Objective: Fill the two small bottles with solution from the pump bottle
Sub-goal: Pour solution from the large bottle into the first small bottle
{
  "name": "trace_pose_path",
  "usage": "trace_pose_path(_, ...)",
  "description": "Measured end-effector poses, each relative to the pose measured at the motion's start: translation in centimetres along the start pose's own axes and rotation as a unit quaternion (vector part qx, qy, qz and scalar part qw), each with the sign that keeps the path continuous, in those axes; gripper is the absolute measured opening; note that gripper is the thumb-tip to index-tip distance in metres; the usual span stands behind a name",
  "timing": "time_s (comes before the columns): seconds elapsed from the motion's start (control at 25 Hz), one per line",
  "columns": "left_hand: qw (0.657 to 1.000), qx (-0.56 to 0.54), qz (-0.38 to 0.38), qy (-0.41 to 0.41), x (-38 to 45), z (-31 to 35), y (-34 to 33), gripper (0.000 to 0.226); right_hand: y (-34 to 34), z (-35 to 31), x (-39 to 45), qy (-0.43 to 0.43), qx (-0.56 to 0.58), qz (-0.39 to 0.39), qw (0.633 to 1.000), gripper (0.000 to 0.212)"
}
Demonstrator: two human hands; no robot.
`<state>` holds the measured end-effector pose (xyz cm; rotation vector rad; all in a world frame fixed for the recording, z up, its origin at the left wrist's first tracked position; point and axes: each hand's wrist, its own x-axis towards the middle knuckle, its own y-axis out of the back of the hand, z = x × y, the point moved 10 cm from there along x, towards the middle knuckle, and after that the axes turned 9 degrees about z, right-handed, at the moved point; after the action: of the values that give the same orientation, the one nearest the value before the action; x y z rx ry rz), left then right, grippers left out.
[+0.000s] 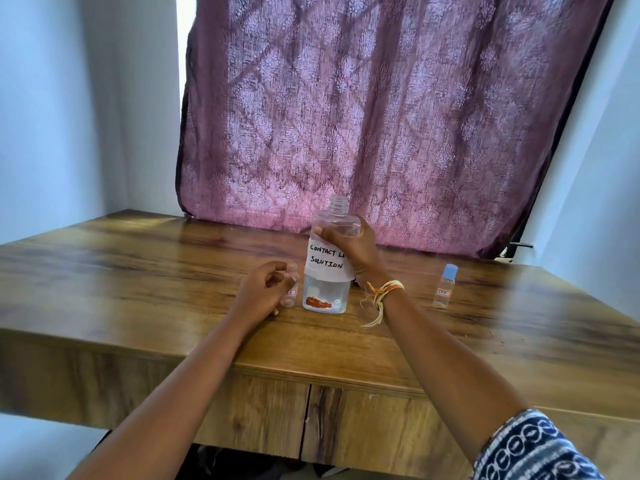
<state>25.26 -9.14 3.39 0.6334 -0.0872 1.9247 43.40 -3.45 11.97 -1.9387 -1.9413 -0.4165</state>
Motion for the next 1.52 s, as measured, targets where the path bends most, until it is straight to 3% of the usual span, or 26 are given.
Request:
trace_pose_path(0.28, 0.998, -0.05, 0.002, 0.029, 0.3, -0.4, -0.2, 0.027, 2.2, -0.6, -0.5, 0.017, -0.026, 0.011, 0.999, 0.056)
trace_pose_path(0.68, 0.986, -0.158, 0.031, 0.029, 0.2, 2.8, 0.4, 0.013, 2.1, -5.2, -1.6, 0.171, -0.157, -0.064, 0.971, 0.066)
trace_pose_path(1.04, 0.961, -0.268, -0.066, 0.028, 0.0, 8.2, -1.3, 0.014, 2.5, -9.4, -3.2, 0.292, -0.31, -0.068, 0.902, 0.075)
trace_pose_path(1.52, 0.959, -0.269, -0.083, 0.027, -0.9, 10.2, -2.2, 0.016, 2.7, -11.0, -3.8, 0.382, -0.422, -0.06, 0.82, 0.064)
